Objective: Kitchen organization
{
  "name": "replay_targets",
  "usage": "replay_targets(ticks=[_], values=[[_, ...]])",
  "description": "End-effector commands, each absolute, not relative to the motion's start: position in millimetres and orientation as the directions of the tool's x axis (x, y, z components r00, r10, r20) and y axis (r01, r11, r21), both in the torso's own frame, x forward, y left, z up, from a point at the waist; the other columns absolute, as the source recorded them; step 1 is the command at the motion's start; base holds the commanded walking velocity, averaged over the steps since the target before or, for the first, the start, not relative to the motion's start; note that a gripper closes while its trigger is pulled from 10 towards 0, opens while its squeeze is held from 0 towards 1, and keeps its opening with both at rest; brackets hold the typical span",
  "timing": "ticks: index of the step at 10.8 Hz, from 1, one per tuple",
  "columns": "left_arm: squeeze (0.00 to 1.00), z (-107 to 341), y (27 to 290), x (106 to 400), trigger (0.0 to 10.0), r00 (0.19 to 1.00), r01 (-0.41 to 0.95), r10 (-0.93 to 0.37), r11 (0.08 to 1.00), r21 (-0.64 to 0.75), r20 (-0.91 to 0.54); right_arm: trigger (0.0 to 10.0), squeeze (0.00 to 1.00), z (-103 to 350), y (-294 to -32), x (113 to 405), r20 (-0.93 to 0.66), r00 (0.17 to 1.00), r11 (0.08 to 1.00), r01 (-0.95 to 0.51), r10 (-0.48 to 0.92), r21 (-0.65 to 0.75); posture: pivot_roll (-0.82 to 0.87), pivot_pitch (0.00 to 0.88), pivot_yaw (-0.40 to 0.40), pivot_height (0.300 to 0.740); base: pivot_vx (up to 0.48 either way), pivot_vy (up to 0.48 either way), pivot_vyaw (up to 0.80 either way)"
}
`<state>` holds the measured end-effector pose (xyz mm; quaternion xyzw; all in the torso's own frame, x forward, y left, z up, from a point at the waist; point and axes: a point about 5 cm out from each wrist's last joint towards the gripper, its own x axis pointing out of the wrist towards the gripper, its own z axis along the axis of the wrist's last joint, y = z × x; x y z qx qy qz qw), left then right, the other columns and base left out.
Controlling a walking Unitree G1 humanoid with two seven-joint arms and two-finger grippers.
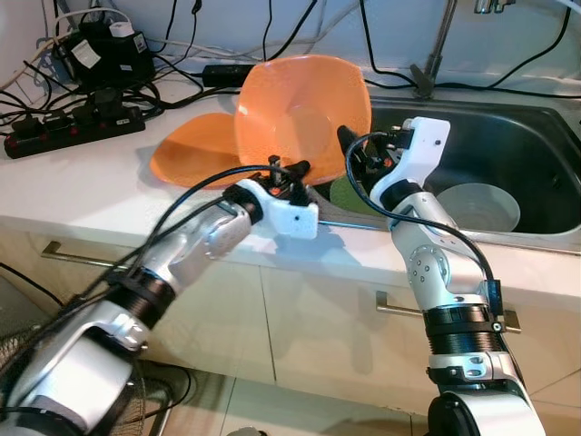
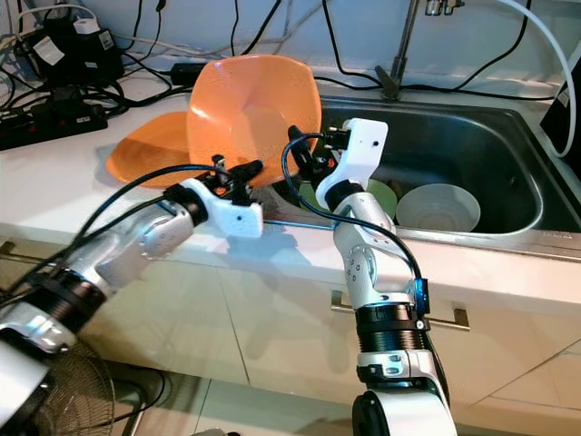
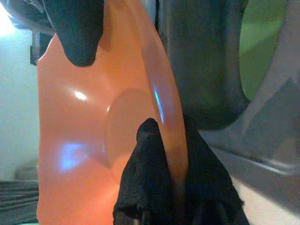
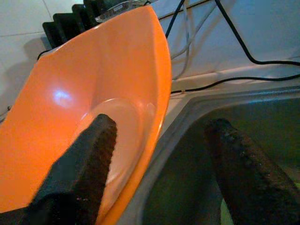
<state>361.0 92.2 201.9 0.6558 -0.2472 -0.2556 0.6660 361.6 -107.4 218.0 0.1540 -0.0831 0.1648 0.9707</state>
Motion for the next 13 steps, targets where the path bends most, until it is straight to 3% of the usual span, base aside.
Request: replay_targets(ticks=[1,7,13], values=[[0.0,207.9,91.3,358.7,10.0,0.733,-0.018,-0.68,0.003,1.0,0.015,0.0,0.0,222.8,-104.7,361.7,0.22,0.925,0.892,-0.362,0.309,0.271,0.12,0.0,0.044,0.74,0.0,0.0,0.0],[0.0,215.7,88.2,358.7,10.0,0.69,-0.135,-0.723,-0.087,0.987,0.031,0.0,0.0,223.7,-100.9,361.7,0.213,0.919,0.882,-0.381,0.331,0.276,0.12,0.012,0.039,0.74,0.0,0.0,0.0],[0.0,216.2,96.4,366.3,10.0,0.721,-0.157,-0.692,-0.115,0.981,0.035,0.0,0.0,224.7,-103.2,361.0,0.214,0.922,0.885,-0.375,0.323,0.275,0.12,0.022,0.038,0.74,0.0,0.0,0.0]])
